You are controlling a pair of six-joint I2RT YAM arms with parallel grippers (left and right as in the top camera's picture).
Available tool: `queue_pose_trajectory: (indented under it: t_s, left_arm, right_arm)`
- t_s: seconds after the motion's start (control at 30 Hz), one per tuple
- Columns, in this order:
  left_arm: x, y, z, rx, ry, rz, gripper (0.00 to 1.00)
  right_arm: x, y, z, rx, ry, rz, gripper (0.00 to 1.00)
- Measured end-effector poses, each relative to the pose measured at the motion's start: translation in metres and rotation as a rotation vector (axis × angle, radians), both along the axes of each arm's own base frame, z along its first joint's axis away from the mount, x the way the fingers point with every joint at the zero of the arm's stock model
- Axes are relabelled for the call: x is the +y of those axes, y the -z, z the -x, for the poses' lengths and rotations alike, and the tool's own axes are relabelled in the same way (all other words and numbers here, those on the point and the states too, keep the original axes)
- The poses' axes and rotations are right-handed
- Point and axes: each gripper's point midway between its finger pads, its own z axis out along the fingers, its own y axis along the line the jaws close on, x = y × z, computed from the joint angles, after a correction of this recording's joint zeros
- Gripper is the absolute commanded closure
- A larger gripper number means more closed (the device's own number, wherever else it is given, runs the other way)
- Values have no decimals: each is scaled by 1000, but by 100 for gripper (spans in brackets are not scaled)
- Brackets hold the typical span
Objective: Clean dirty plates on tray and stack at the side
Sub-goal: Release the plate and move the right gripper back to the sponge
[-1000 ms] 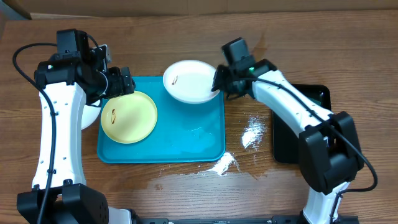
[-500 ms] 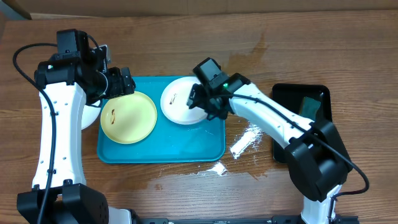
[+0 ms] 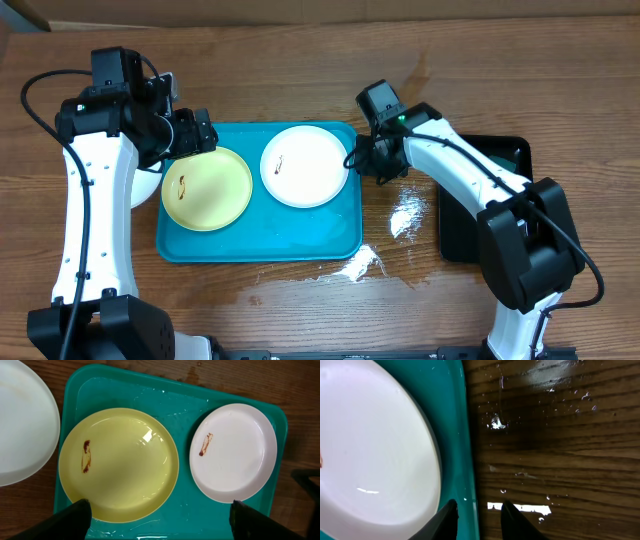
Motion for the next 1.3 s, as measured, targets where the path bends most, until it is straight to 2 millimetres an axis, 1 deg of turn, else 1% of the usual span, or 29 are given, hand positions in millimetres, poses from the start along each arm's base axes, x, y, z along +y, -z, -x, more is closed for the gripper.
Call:
queue_pose_trajectory:
  t_s: [0.2, 0.27, 0.33, 0.37, 0.47, 0.53, 0.83, 0.93, 1.2, 1.3]
  left_arm:
    - [0, 1, 3, 11, 0, 2, 11]
    - [0, 1, 3, 12, 0, 2, 11]
    - [0, 1, 3, 12, 0, 2, 11]
    - [0, 1, 3, 12, 0, 1, 11]
    - [0, 1, 3, 12, 0, 2, 11]
    - [0, 1, 3, 11, 0, 2, 11]
    - [3, 1, 3, 14, -6, -15, 10]
    - [3, 2, 3, 14, -7, -16, 10]
    - [3, 2, 3, 15, -8, -19, 9]
    - [3, 2, 3, 14, -8, -19, 10]
  right_arm:
    - [7, 17, 1, -19, -29, -32, 72]
    - [11, 20, -2, -27, -36, -51, 78]
    - [14, 25, -3, -25, -49, -59, 88]
    - [14, 27, -2, -20, -51, -59, 90]
    - [14, 31, -2, -18, -47, -59, 91]
    - [13, 31, -2, -20, -48, -57, 96]
    - [7, 32, -4, -25, -37, -30, 96]
    - [-2, 32, -5, -13, -23, -21, 96]
    - [-49, 32, -17, 6, 26, 16, 96]
    - [-61, 32, -20, 6, 30, 28, 96]
